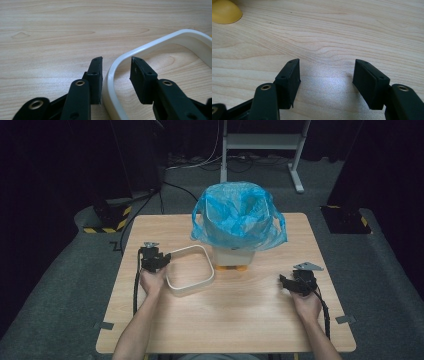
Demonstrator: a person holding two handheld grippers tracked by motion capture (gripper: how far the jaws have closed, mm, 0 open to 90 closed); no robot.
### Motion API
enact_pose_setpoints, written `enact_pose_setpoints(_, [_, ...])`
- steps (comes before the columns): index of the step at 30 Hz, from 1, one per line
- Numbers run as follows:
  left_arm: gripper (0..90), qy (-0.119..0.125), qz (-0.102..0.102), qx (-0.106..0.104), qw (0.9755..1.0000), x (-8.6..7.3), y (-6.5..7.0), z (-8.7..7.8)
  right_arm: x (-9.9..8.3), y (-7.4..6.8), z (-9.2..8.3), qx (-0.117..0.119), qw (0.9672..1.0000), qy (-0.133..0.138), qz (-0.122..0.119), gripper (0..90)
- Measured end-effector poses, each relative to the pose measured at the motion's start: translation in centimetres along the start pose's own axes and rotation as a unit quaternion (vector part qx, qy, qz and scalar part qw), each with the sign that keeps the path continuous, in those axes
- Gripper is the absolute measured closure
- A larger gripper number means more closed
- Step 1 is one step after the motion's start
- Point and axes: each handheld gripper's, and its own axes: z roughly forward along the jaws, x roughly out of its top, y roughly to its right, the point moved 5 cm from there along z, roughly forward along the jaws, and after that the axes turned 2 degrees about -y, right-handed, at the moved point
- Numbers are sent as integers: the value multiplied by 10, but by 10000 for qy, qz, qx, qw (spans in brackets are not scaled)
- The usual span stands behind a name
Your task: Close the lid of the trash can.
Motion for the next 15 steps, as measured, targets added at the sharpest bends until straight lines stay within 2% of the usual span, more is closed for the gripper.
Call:
enact_pose_setpoints(8, [708,-160,110,49,9998,-4,-1,7,0,0,0,-1,10000,0,1,383])
enact_pose_setpoints(15, [737,-212,220,108,9995,-5,0,7,0,0,0,-9,10000,1,6,384])
